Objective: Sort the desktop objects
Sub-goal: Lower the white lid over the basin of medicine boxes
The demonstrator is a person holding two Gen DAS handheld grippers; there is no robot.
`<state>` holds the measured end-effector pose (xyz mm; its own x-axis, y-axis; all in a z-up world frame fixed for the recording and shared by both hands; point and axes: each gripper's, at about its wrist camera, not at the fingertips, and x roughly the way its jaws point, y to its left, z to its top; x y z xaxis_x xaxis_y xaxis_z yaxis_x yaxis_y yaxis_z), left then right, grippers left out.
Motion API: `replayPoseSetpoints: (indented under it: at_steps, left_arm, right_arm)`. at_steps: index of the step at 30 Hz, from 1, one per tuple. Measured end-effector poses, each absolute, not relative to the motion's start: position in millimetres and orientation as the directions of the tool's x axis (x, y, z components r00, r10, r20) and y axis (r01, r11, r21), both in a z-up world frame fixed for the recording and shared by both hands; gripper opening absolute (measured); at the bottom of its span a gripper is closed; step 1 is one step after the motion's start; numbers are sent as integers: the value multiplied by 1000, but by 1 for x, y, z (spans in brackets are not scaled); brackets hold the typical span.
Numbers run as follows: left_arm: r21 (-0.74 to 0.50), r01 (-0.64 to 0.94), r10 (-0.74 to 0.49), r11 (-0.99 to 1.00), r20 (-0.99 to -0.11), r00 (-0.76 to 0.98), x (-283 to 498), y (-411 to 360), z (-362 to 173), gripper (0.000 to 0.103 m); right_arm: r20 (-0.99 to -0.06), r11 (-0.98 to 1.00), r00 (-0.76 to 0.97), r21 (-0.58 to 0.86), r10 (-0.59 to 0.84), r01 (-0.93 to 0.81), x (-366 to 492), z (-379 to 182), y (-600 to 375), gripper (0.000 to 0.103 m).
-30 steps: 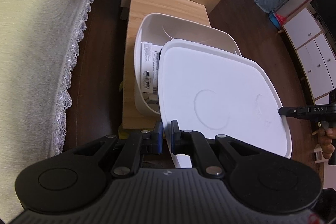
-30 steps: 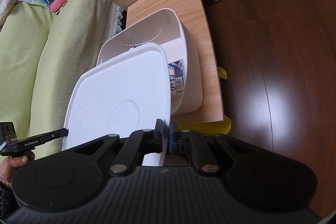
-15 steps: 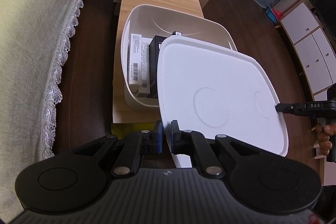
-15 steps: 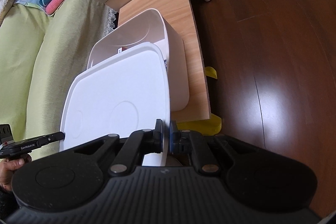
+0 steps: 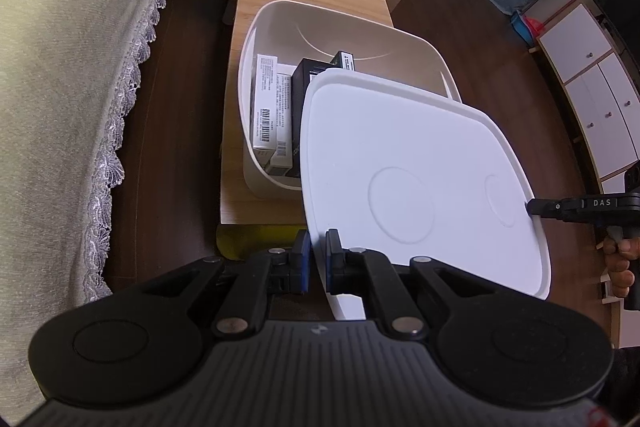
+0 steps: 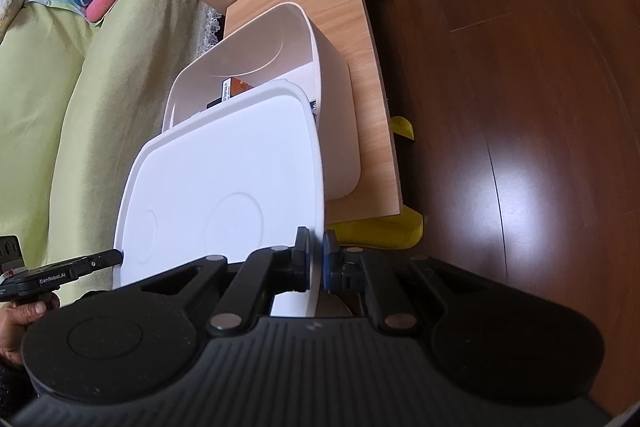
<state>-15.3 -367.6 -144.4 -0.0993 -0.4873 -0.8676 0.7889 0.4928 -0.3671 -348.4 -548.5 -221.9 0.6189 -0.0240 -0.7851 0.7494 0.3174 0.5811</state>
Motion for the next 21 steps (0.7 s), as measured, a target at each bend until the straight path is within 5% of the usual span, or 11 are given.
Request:
replayPoseSetpoints:
  at_steps: [21]
  left_arm:
    - [-336,806,-477,487,-875,-77,4,-387,-146,4]
  right_arm:
    - [-778,325,626,578,-59,749,-333,-219,-565,7]
